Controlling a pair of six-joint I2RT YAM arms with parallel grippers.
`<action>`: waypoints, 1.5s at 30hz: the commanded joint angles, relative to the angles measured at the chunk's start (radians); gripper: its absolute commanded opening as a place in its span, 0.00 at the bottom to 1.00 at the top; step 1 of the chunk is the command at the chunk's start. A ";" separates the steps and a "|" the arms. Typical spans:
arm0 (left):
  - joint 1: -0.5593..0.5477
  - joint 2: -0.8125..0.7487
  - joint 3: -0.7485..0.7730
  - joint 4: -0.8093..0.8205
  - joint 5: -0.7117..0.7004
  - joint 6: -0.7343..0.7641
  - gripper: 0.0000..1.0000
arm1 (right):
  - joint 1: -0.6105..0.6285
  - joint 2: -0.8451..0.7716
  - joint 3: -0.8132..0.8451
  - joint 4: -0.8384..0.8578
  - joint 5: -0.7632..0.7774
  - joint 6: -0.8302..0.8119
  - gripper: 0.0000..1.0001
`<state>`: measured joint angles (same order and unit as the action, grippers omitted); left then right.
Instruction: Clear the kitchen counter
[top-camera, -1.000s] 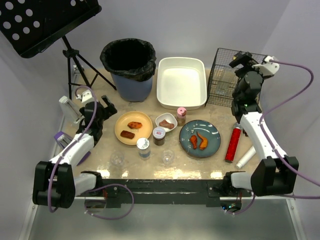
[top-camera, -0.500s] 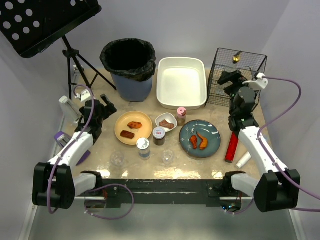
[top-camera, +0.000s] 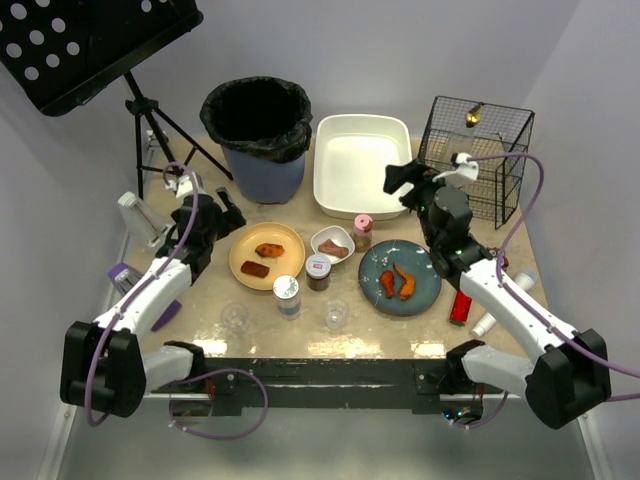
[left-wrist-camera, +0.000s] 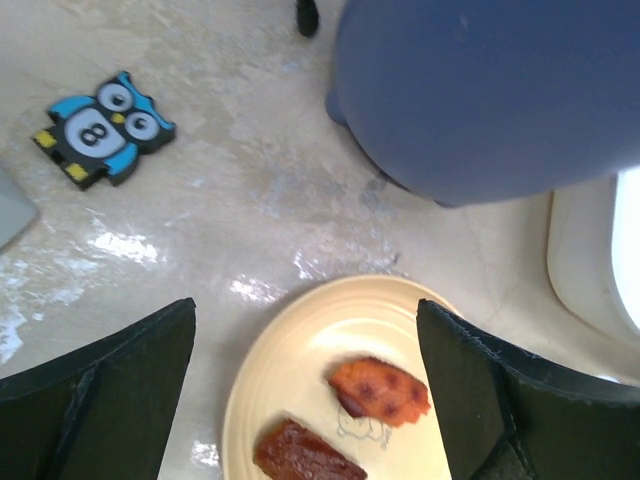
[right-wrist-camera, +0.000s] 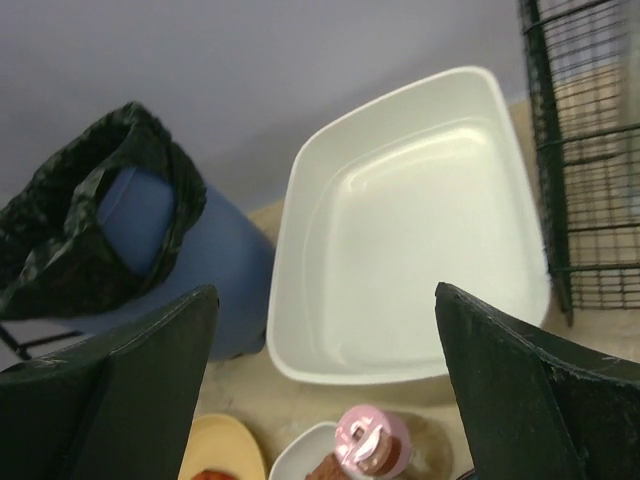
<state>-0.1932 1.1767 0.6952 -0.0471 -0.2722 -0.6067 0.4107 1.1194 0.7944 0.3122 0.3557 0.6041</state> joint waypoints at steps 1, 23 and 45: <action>-0.080 -0.022 0.032 -0.023 -0.001 0.022 0.97 | 0.097 -0.035 -0.006 -0.048 -0.018 -0.020 0.94; -0.152 -0.089 -0.075 -0.008 0.090 0.056 0.97 | 0.519 0.086 0.134 -0.311 -0.216 -0.104 0.99; -0.152 -0.052 -0.091 0.030 0.131 0.058 0.97 | 0.841 0.321 0.316 -0.493 0.031 -0.092 0.99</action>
<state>-0.3408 1.1252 0.6086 -0.0601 -0.1562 -0.5789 1.2205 1.4231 1.0412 -0.1322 0.2733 0.5148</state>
